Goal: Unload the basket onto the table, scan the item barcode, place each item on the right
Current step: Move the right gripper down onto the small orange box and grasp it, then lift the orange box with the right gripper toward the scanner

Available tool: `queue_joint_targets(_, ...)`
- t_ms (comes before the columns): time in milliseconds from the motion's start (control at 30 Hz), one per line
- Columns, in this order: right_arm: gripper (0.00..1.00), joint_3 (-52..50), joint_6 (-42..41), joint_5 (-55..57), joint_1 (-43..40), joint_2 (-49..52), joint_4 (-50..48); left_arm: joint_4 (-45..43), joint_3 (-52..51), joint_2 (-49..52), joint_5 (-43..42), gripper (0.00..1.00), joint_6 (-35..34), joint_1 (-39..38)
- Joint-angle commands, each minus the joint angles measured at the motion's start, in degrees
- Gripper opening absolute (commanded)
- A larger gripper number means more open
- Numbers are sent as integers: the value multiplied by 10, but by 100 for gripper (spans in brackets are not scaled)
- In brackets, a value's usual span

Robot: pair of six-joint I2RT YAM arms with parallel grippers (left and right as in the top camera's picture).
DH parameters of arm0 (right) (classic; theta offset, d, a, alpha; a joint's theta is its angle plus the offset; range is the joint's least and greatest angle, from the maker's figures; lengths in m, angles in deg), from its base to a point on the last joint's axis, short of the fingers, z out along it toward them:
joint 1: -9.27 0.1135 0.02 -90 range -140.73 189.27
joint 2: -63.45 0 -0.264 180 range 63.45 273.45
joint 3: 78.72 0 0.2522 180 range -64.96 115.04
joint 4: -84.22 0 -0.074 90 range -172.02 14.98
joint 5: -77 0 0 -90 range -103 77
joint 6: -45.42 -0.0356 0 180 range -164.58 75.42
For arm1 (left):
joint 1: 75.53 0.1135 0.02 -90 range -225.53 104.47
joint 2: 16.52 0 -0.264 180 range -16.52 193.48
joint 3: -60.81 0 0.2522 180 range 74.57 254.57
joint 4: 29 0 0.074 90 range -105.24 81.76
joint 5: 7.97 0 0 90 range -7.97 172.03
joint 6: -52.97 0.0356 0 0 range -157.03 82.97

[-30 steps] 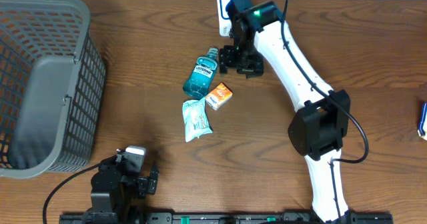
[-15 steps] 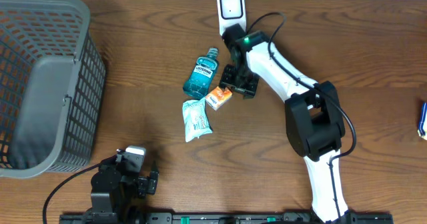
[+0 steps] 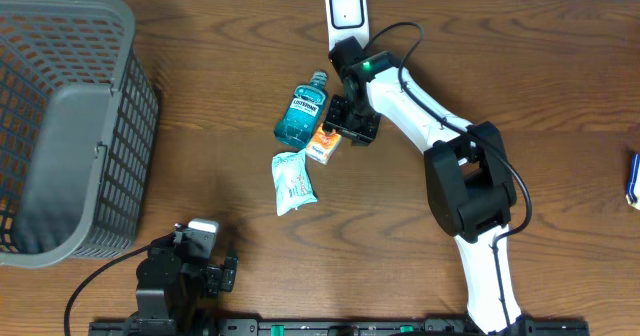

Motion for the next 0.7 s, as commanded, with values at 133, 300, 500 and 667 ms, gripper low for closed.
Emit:
queue_joint_targets(133,31,-26,-8,1,8,-15,-27,19,-7,-2,-3,98,-1,2)
queue_joint_targets(300,1,-64,-8,0,10,-15,-66,19,-7,-2,-3,98,-1,2)
queue_joint_targets(500,1,-86,-7,-3,9,-15,-70,19,-7,-2,-3,98,-1,2)
queue_joint_targets(667,1,-86,63,-87,-3,-17,-78,19,-7,-2,-3,98,-1,2)
